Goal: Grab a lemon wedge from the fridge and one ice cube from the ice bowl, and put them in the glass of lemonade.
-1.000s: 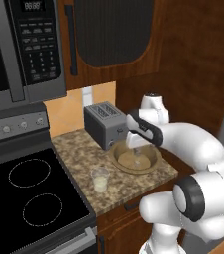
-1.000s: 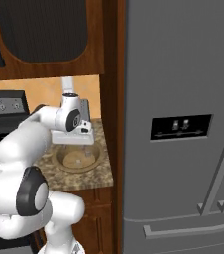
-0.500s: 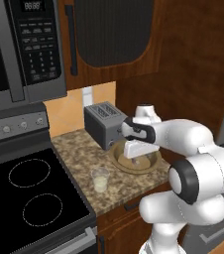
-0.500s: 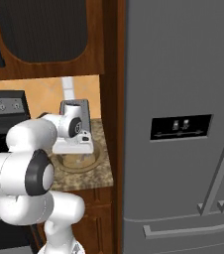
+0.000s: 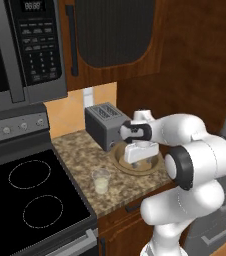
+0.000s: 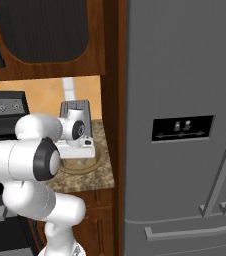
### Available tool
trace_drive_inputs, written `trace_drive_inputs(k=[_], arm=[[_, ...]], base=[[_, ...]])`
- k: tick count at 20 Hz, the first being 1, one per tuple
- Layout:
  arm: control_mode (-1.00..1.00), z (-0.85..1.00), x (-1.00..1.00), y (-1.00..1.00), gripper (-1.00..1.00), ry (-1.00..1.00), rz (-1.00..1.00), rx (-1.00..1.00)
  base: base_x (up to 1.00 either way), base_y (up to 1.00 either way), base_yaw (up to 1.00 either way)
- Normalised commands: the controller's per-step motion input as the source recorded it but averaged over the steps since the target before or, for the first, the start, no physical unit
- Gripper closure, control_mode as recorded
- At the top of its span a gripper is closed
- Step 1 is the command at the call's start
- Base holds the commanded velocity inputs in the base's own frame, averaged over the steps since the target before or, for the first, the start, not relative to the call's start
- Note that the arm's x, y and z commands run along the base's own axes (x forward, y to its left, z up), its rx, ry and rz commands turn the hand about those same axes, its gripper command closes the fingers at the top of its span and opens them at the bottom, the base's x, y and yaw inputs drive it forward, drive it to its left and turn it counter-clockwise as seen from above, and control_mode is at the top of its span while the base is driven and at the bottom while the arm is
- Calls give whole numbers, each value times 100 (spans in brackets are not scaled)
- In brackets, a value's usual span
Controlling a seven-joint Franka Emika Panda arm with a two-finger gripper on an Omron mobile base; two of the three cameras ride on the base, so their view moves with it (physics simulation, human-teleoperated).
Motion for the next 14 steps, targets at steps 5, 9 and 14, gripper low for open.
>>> trace_drive_inputs(k=[5,9,14], arm=[[-100,-7,22,0,-100,-1,8,0],[-100,-13,20,0,-100,-2,8,0],[-100,-31,3,0,-100,-4,6,0]], base=[[0,0,0],[0,0,0],[0,0,0]])
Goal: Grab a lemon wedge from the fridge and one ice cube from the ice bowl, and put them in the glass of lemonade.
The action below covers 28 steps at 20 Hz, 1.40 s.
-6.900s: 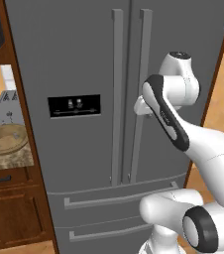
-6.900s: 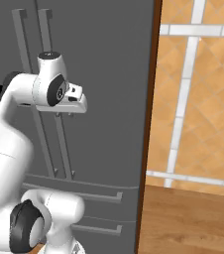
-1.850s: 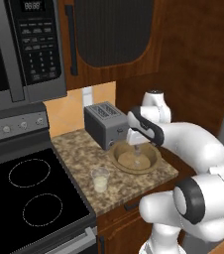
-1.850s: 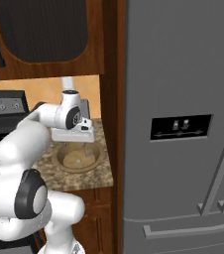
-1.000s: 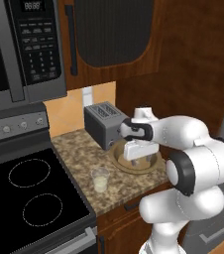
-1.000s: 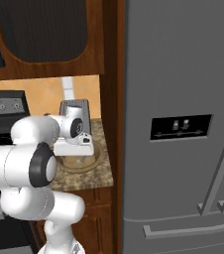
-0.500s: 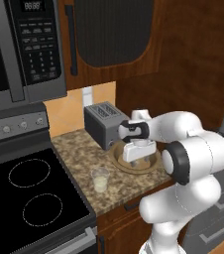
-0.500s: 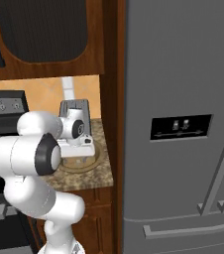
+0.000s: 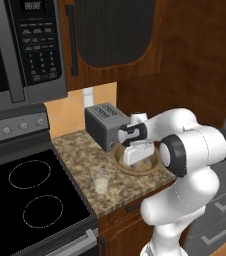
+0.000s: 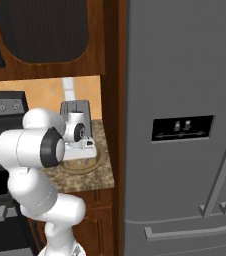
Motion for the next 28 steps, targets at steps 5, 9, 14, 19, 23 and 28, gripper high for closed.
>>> trace_drive_inputs(k=[5,9,14,19,23,28], arm=[[-100,-19,4,0,-100,-13,3,1],[-100,-3,42,0,-100,-4,2,5],[-100,-2,17,0,-100,0,2,4],[-100,-9,-2,0,-100,0,0,0],[-100,0,-24,0,-100,-2,0,0],[-100,0,-12,0,-100,-1,0,0]], base=[[0,0,0],[0,0,0],[0,0,0],[0,0,0],[0,0,0],[0,0,0]])
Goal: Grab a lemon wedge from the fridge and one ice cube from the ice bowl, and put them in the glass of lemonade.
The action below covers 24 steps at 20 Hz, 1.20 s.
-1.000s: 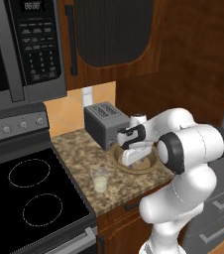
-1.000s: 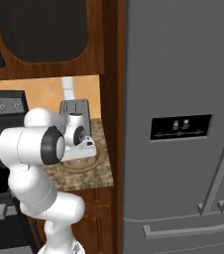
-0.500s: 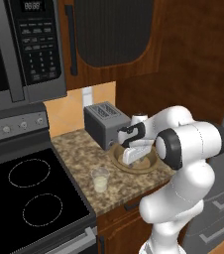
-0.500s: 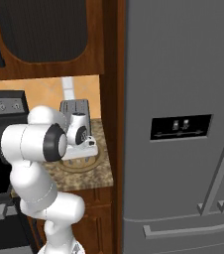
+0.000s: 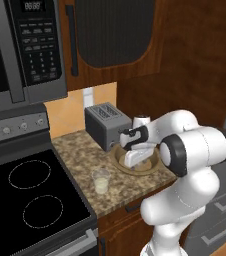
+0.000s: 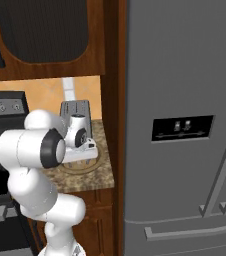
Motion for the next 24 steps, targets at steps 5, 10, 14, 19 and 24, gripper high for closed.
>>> trace_drive_inputs(k=[5,10,14,19,24], arm=[[-100,-5,0,2,-100,0,0,0],[-100,-16,12,8,-100,0,0,0],[-100,-19,16,10,-100,-1,0,0],[-100,0,8,13,-100,-1,0,0],[-100,0,6,6,-100,0,0,0]], base=[[0,0,0],[0,0,0],[0,0,0],[0,0,0],[0,0,0]])
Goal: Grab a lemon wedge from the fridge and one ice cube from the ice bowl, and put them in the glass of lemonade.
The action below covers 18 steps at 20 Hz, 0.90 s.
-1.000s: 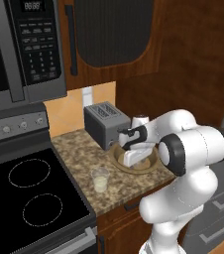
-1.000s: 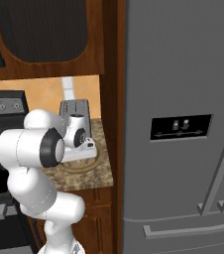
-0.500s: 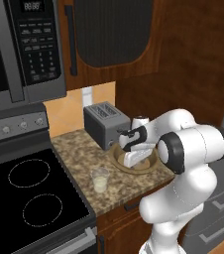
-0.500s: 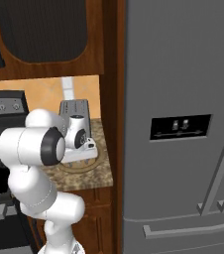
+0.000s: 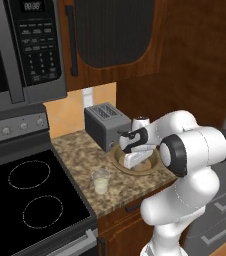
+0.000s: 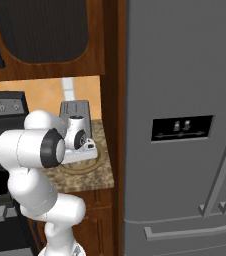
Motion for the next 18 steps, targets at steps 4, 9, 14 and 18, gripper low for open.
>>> trace_drive_inputs(k=[4,9,14,18], arm=[[-100,0,3,6,-100,0,0,0],[-100,0,0,1,100,0,0,0],[-100,0,0,0,100,0,0,0],[-100,0,-7,0,100,0,0,0]], base=[[0,0,0],[0,0,0],[0,0,0],[0,0,0]])
